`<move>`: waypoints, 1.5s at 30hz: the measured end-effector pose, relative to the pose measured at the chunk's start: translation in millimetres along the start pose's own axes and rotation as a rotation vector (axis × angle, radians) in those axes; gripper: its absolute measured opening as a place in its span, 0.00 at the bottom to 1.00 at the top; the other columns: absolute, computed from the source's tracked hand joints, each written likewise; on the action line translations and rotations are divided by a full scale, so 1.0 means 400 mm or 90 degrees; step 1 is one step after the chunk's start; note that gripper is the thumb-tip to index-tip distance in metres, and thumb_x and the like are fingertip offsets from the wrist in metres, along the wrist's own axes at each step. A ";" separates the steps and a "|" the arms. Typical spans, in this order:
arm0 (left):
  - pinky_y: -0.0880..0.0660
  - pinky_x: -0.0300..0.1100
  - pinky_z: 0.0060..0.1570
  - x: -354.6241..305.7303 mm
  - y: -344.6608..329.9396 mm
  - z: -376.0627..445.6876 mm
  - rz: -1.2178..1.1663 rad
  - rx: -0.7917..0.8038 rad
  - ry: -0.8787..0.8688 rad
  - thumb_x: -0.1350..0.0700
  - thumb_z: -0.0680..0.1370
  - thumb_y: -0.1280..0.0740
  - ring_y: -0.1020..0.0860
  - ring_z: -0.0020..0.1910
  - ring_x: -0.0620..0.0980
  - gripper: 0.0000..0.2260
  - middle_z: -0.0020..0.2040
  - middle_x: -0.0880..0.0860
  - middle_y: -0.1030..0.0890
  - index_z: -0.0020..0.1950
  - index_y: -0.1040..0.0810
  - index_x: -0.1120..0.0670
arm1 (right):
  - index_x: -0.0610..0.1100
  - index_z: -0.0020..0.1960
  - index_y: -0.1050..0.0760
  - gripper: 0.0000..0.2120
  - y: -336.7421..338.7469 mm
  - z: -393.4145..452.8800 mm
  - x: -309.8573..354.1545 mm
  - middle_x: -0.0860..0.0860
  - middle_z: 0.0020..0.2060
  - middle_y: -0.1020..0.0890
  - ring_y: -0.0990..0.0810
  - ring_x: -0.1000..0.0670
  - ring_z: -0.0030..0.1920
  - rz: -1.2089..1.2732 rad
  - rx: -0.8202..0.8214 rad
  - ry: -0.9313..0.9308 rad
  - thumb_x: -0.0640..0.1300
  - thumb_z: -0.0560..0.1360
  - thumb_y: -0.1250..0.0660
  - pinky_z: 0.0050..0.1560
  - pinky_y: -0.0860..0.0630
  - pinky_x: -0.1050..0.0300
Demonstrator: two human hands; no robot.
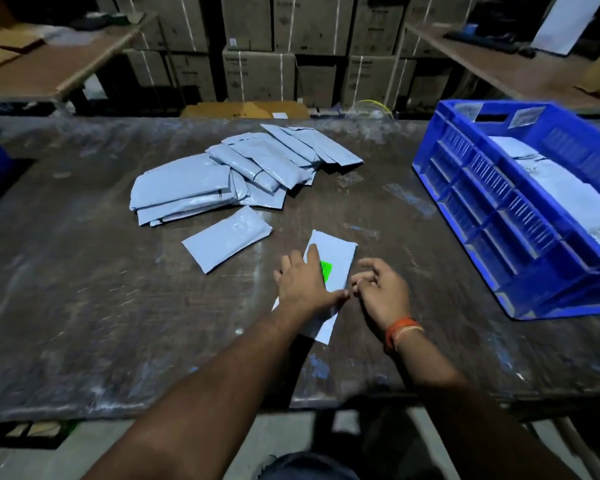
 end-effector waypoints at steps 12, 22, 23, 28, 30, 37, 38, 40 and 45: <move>0.54 0.56 0.78 -0.097 -0.033 0.017 -0.030 0.054 -0.168 0.40 0.73 0.39 0.57 0.81 0.50 0.42 0.83 0.47 0.52 0.83 0.52 0.48 | 0.40 0.62 0.21 0.24 0.111 0.092 0.010 0.43 0.60 0.19 0.22 0.41 0.59 -0.278 -0.037 0.293 0.42 0.69 0.43 0.63 0.27 0.51; 0.46 0.57 0.76 -0.070 -0.095 -0.061 0.049 -0.087 -0.013 0.43 0.82 0.55 0.48 0.81 0.59 0.27 0.82 0.54 0.47 0.82 0.44 0.47 | 0.50 0.75 0.32 0.27 -0.044 0.070 -0.034 0.52 0.77 0.35 0.39 0.49 0.77 -0.609 0.195 0.407 0.54 0.79 0.53 0.69 0.36 0.43; 0.46 0.57 0.76 -0.061 -0.098 -0.063 0.054 -0.083 -0.002 0.42 0.82 0.56 0.48 0.80 0.58 0.27 0.82 0.53 0.46 0.82 0.46 0.45 | 0.51 0.76 0.33 0.27 -0.042 0.072 -0.038 0.53 0.77 0.36 0.40 0.49 0.78 -0.619 0.200 0.403 0.55 0.80 0.54 0.69 0.37 0.43; 0.50 0.57 0.77 -0.029 -0.099 -0.061 0.079 -0.066 0.022 0.39 0.83 0.60 0.51 0.81 0.55 0.26 0.83 0.50 0.49 0.82 0.52 0.40 | 0.56 0.80 0.45 0.32 -0.010 0.087 -0.064 0.55 0.80 0.47 0.51 0.51 0.80 -0.597 0.216 0.336 0.64 0.78 0.60 0.72 0.43 0.42; 0.52 0.57 0.77 -0.019 -0.094 -0.060 0.091 -0.061 0.029 0.39 0.83 0.61 0.52 0.82 0.54 0.26 0.83 0.50 0.49 0.82 0.54 0.40 | 0.57 0.80 0.49 0.33 -0.004 0.093 -0.075 0.55 0.81 0.50 0.53 0.50 0.80 -0.589 0.217 0.314 0.65 0.77 0.62 0.74 0.45 0.42; 0.53 0.60 0.77 0.049 -0.081 -0.064 0.112 -0.028 0.132 0.40 0.83 0.56 0.55 0.81 0.56 0.26 0.83 0.53 0.52 0.82 0.48 0.42 | 0.60 0.80 0.57 0.40 0.015 0.114 -0.094 0.54 0.81 0.53 0.53 0.47 0.80 -0.620 0.282 0.267 0.73 0.70 0.65 0.74 0.47 0.44; 0.52 0.60 0.77 0.066 -0.070 -0.069 0.101 -0.032 0.171 0.41 0.83 0.52 0.54 0.81 0.58 0.25 0.83 0.56 0.51 0.81 0.45 0.43 | 0.60 0.80 0.56 0.43 0.019 0.120 -0.091 0.53 0.81 0.52 0.52 0.47 0.80 -0.611 0.303 0.257 0.75 0.68 0.62 0.74 0.46 0.43; 0.43 0.58 0.74 0.089 -0.031 -0.086 0.062 -0.070 0.258 0.43 0.81 0.42 0.46 0.78 0.61 0.27 0.79 0.61 0.44 0.79 0.39 0.48 | 0.57 0.81 0.52 0.49 0.034 0.145 -0.091 0.49 0.80 0.48 0.47 0.46 0.79 -0.546 0.329 0.218 0.78 0.66 0.49 0.75 0.44 0.42; 0.29 0.50 0.63 0.087 0.011 -0.103 -0.093 -0.136 0.320 0.54 0.75 0.29 0.29 0.64 0.61 0.24 0.70 0.59 0.35 0.70 0.29 0.49 | 0.54 0.80 0.45 0.60 0.042 0.209 -0.071 0.43 0.69 0.30 0.34 0.40 0.69 -0.524 0.340 0.161 0.75 0.52 0.36 0.70 0.40 0.50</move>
Point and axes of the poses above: each hand's wrist, its own z-axis towards the middle knuckle, its own y-axis out of the back of the hand, x = y × z, the point moved 10 cm from there along z, towards the middle knuckle
